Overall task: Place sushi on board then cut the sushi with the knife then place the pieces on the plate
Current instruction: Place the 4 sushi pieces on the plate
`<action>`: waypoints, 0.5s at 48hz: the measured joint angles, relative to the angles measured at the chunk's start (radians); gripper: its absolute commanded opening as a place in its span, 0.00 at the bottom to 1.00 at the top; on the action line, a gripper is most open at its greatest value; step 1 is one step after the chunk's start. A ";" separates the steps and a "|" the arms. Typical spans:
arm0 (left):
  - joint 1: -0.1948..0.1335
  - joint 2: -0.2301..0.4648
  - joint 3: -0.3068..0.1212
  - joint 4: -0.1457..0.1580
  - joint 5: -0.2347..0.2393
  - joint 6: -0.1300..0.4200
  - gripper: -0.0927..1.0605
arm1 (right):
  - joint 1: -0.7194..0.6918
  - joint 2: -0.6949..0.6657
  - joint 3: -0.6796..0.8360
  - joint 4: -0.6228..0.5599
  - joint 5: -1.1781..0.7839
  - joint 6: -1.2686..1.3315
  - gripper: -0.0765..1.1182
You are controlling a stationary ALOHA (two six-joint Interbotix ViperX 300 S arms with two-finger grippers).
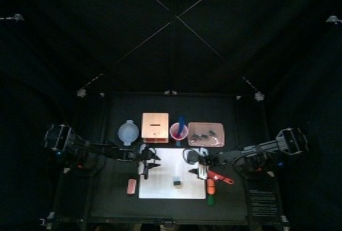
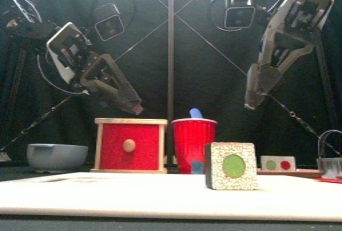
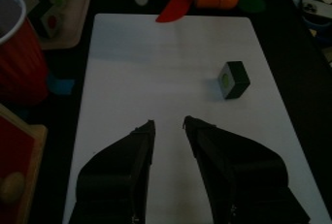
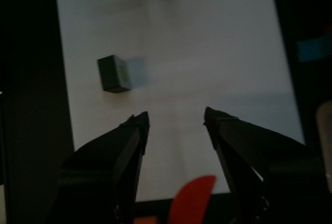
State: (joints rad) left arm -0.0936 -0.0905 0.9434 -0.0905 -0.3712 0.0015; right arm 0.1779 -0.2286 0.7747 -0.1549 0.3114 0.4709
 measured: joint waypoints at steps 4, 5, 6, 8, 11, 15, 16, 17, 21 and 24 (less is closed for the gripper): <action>0.000 0.000 0.000 0.000 0.000 0.000 0.71 | 0.034 0.067 -0.044 0.000 -0.008 0.000 0.77; 0.002 0.000 0.000 0.000 0.000 0.000 0.71 | 0.040 0.083 -0.052 -0.002 -0.008 0.000 0.77; 0.002 0.000 -0.002 0.000 0.000 0.000 0.71 | 0.048 0.098 -0.064 0.000 -0.008 0.000 0.77; 0.000 0.000 -0.002 0.000 0.000 0.000 0.71 | 0.063 0.129 -0.087 -0.002 -0.005 0.000 0.77; 0.000 0.000 -0.002 0.000 0.000 0.000 0.71 | 0.081 0.172 -0.118 0.000 -0.002 0.000 0.77; 0.000 0.000 -0.002 0.000 -0.002 0.000 0.71 | 0.098 0.207 -0.150 0.003 0.003 0.000 0.77; 0.002 0.000 0.000 0.000 0.000 -0.002 0.71 | 0.100 0.216 -0.156 0.005 0.003 0.000 0.77; 0.000 0.000 -0.002 0.000 0.000 -0.002 0.71 | 0.103 0.224 -0.163 0.005 0.005 0.000 0.77; 0.000 0.000 -0.002 0.000 0.000 0.000 0.71 | 0.106 0.253 -0.184 0.005 0.006 0.000 0.77; 0.000 0.000 -0.002 0.000 0.000 0.000 0.71 | 0.106 0.276 -0.193 0.006 0.009 0.000 0.77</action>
State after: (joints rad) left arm -0.0936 -0.0905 0.9419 -0.0905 -0.3712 0.0015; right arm 0.2838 0.0476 0.5814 -0.1488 0.3206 0.4709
